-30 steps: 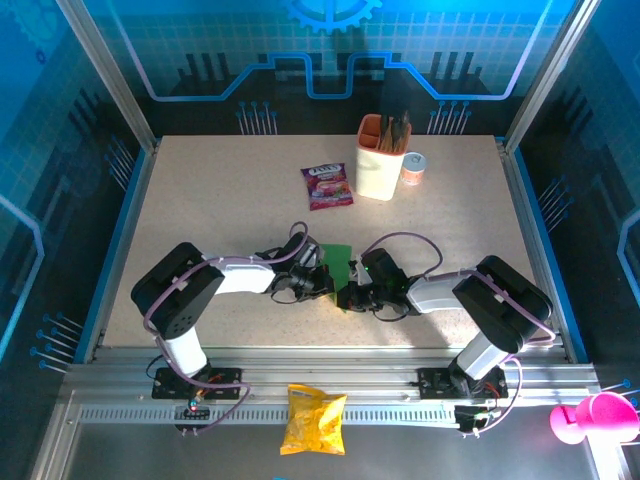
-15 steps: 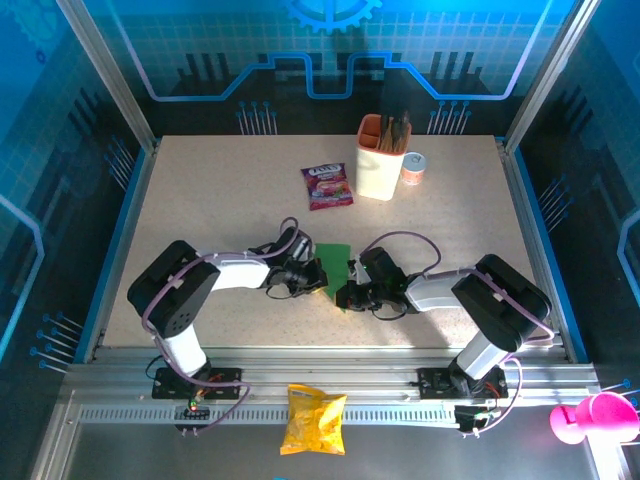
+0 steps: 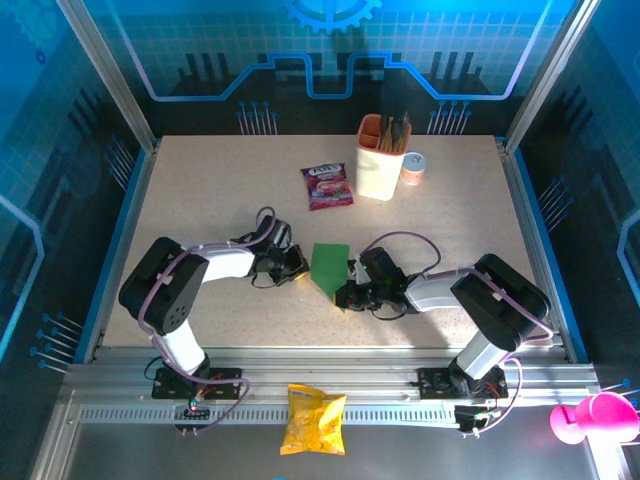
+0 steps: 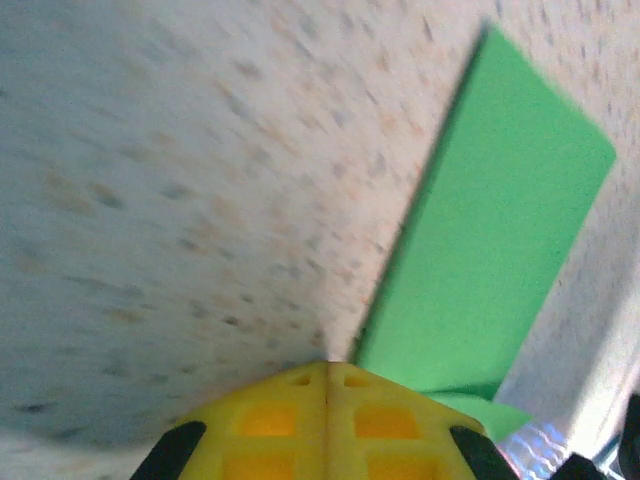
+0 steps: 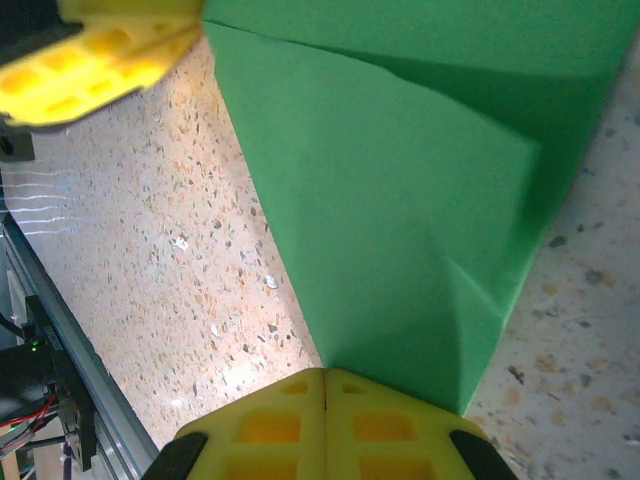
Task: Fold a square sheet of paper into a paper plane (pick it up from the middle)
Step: Third fold the triangle at the center of the table.
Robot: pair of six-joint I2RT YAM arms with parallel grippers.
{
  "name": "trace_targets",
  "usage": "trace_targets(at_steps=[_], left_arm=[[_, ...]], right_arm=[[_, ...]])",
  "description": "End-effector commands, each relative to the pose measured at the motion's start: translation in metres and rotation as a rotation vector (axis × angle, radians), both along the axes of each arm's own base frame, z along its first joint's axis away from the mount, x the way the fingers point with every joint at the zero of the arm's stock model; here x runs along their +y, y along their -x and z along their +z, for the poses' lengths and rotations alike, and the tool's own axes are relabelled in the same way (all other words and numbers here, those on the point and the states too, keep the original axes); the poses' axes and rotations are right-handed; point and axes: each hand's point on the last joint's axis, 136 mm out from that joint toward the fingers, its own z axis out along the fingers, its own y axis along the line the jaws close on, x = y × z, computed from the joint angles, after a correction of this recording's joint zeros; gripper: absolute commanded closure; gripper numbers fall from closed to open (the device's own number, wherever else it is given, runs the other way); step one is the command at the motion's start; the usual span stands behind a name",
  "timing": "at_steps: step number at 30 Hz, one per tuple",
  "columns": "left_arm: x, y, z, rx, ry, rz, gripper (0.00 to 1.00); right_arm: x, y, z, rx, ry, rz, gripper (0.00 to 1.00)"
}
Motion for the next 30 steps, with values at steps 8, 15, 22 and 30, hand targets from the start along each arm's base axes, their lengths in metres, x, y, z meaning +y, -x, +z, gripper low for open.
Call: trace_targets(at_steps=[8,15,22,30], left_arm=[[-0.001,-0.001,0.036,-0.158,-0.186,-0.112,1.00],[-0.061,0.007,0.038,-0.191,-0.045,-0.232,1.00],[-0.068,0.024,0.013,-0.160,-0.023,-0.275,1.00],[-0.057,0.031,-0.020,-0.049,-0.102,-0.262,1.00]], right_arm=[[-0.040,0.035,-0.052,0.148,0.241,0.044,0.99],[-0.036,0.032,-0.050,0.147,0.232,0.049,0.99],[-0.034,0.031,-0.048,0.142,0.222,0.060,0.99],[-0.030,0.038,-0.045,0.140,0.179,0.094,0.99]])
